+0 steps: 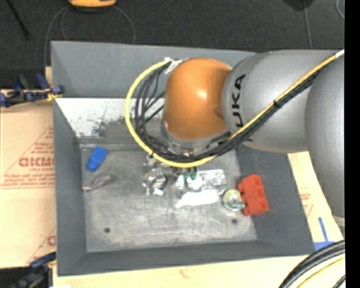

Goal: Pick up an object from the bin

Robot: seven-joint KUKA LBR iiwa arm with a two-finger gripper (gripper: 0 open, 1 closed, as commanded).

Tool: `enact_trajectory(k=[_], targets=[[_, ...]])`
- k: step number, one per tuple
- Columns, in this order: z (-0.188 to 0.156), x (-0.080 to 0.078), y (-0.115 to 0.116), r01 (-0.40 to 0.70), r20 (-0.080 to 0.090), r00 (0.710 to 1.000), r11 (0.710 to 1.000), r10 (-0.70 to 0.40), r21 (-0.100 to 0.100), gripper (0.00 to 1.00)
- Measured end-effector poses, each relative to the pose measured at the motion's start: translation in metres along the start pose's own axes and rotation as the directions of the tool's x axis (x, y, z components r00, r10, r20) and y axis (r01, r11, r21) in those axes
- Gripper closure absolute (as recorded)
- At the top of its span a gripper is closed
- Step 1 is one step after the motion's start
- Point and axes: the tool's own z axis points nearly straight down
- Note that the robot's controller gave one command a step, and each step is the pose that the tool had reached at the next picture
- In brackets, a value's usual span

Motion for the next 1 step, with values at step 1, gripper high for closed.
enact_trajectory(k=[1], targets=[[-0.0576,-0.0078,-0.0026,-0.018,-0.002,1.0,1.0,0.018,-0.003,1.0]])
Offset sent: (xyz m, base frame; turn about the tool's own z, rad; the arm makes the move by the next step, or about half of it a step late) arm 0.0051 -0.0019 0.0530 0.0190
